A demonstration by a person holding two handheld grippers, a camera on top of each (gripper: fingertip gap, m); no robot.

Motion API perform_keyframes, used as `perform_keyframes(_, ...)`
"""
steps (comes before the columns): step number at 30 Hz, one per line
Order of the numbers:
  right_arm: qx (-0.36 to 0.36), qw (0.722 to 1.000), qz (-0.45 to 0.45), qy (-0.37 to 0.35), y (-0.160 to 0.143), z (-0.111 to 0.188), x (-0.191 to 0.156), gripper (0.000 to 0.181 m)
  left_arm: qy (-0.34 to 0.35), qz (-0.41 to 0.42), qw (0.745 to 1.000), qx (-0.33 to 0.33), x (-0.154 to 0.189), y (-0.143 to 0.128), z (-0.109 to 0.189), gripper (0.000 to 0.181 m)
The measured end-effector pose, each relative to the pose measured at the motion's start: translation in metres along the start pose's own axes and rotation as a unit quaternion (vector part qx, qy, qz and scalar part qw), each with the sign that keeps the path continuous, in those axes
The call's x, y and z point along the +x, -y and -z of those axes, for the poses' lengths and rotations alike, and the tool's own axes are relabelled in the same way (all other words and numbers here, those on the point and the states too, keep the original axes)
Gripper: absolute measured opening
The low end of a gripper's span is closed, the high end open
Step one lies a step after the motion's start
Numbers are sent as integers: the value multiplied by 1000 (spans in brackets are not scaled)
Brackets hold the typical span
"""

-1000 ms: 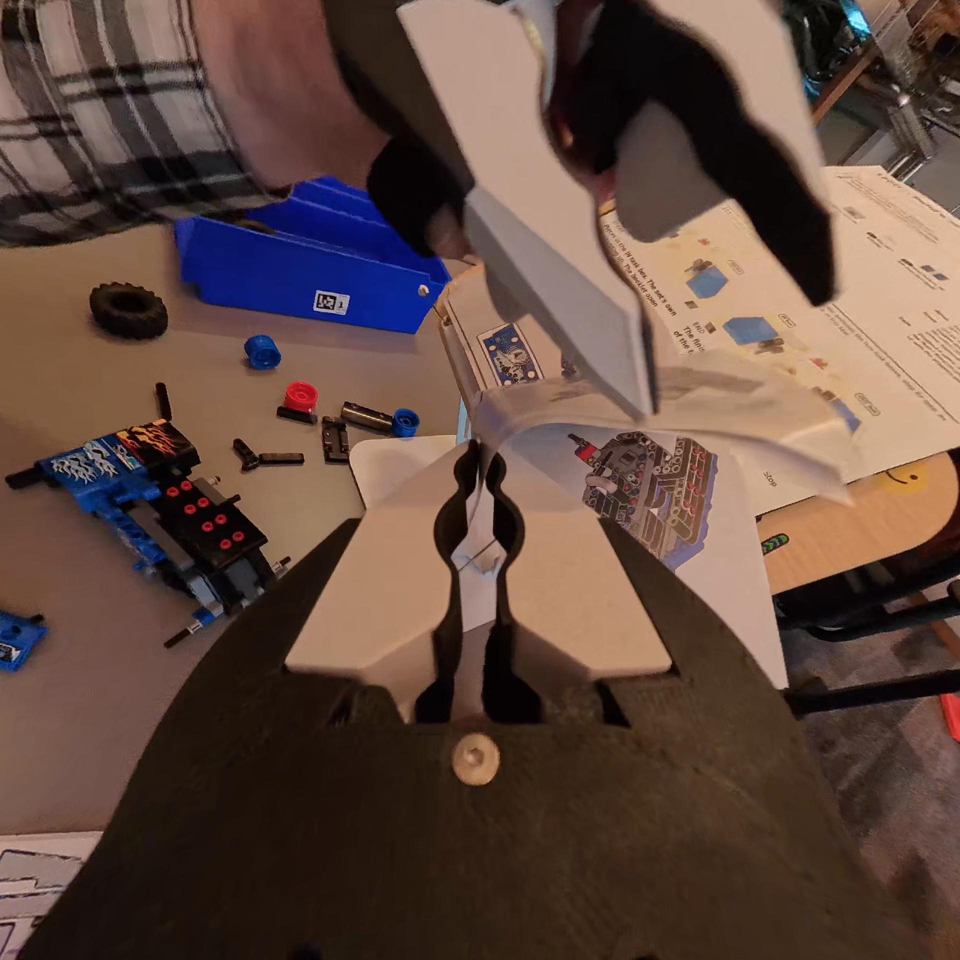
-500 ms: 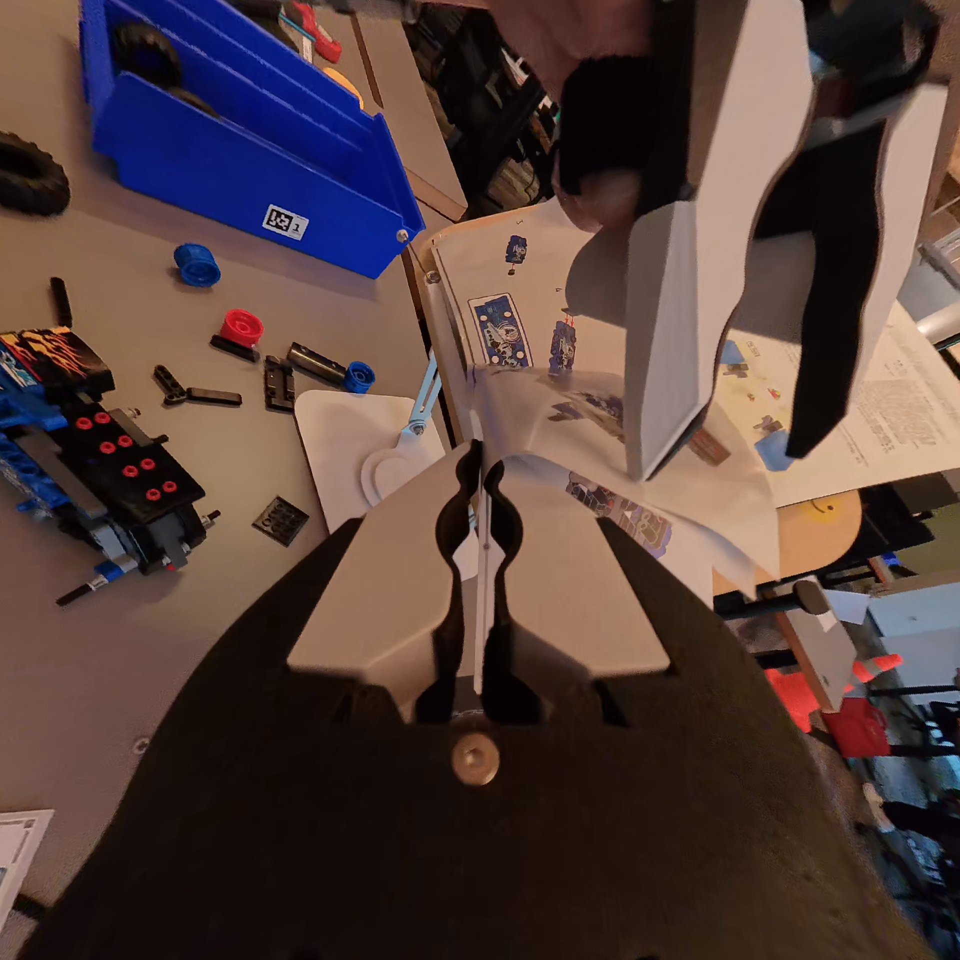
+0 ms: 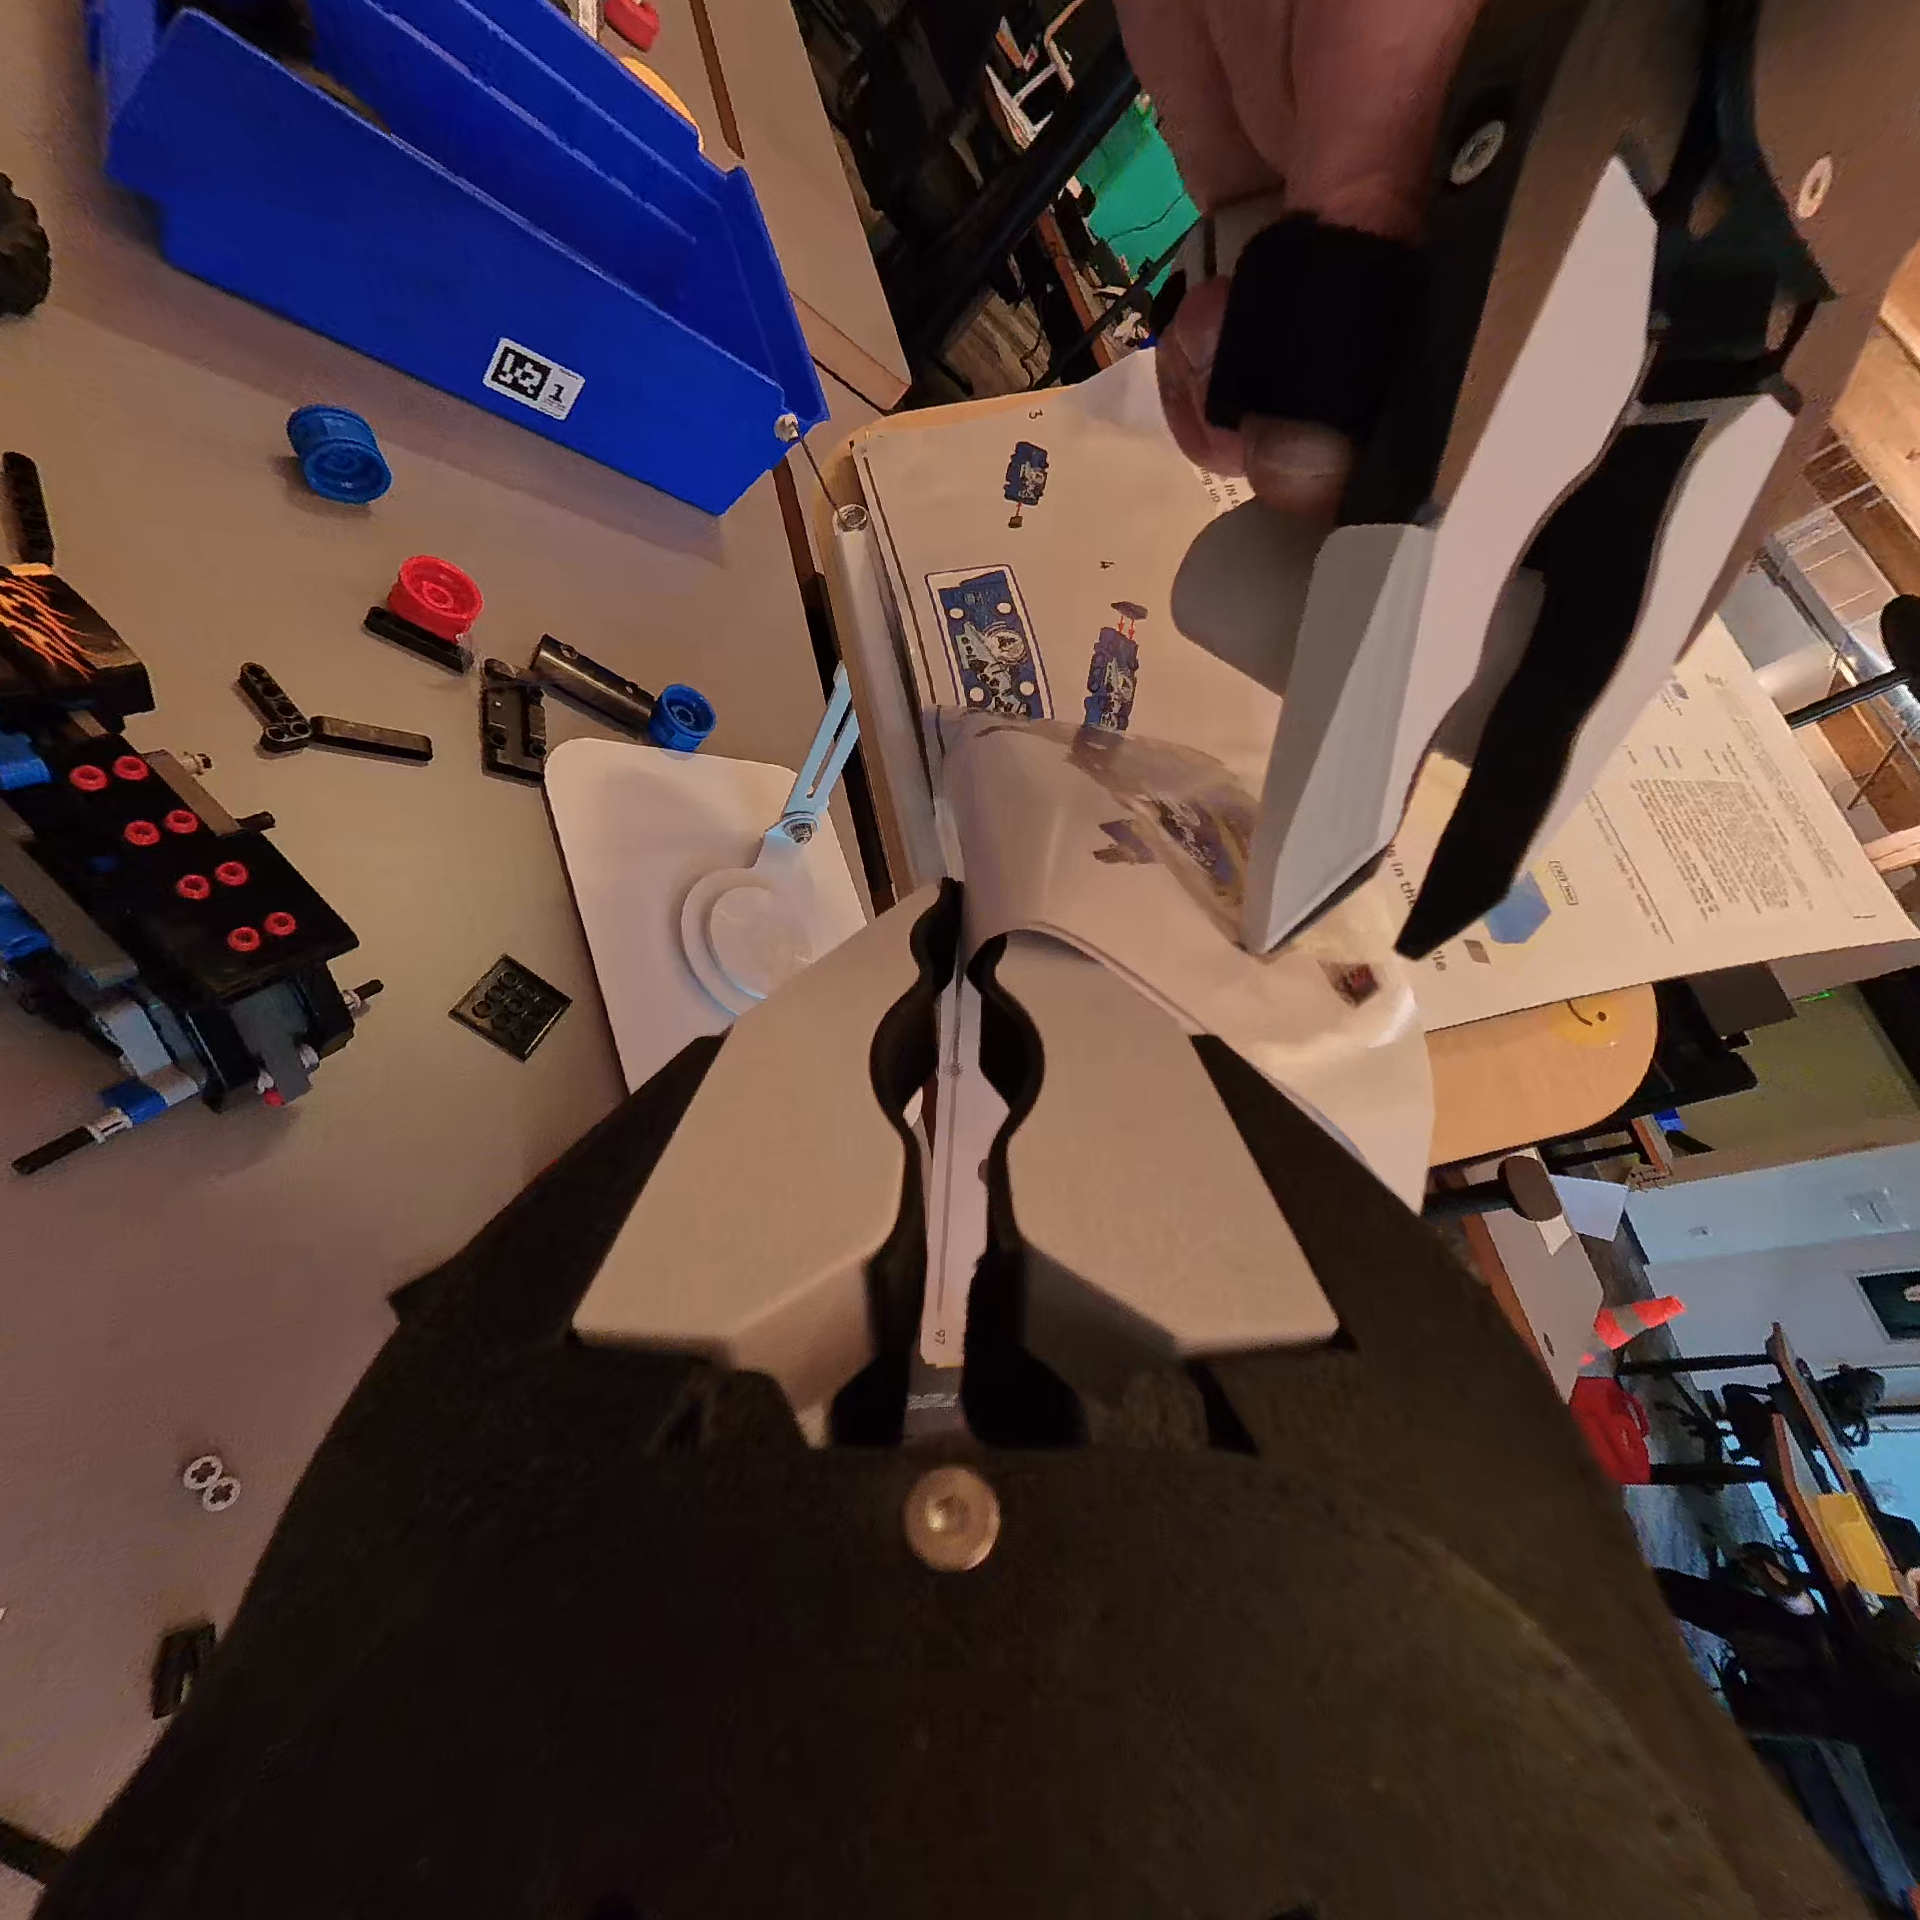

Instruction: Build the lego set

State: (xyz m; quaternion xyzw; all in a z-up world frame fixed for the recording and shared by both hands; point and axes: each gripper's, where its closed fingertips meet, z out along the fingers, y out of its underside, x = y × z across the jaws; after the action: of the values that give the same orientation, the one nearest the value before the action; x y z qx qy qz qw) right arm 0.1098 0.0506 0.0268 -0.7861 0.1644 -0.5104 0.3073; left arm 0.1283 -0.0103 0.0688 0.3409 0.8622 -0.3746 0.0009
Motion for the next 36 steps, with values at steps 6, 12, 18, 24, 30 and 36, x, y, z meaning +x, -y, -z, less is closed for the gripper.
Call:
perform_keyframes(6, -6, 1000, 16, -6, -1, 0, -1, 0, -18, 19, 1000, -12, -5, -1, -4, 65)
perform_keyframes(12, -8, 1000, 26, -12, -2, 0, -1, 0, -50, 38, 997, -47, -5, -11, -10, 55)
perform_keyframes(18, -11, 1000, 22, -13, -6, 1, 1, 0, -48, 36, 996, -72, -2, -24, -11, 46)
perform_keyframes(24, 72, 985, -148, 56, 3, 13, -1, 23, -11, 31, 998, -49, 2, -33, -4, 47)
perform_keyframes(30, 170, 923, -321, 130, 15, 27, 3, 11, 51, 14, 999, -10, 8, -35, 8, 50)
perform_keyframes(36, 202, 883, -393, 159, 17, 29, 4, 0, 81, 3, 996, 37, 20, -27, 16, 53)
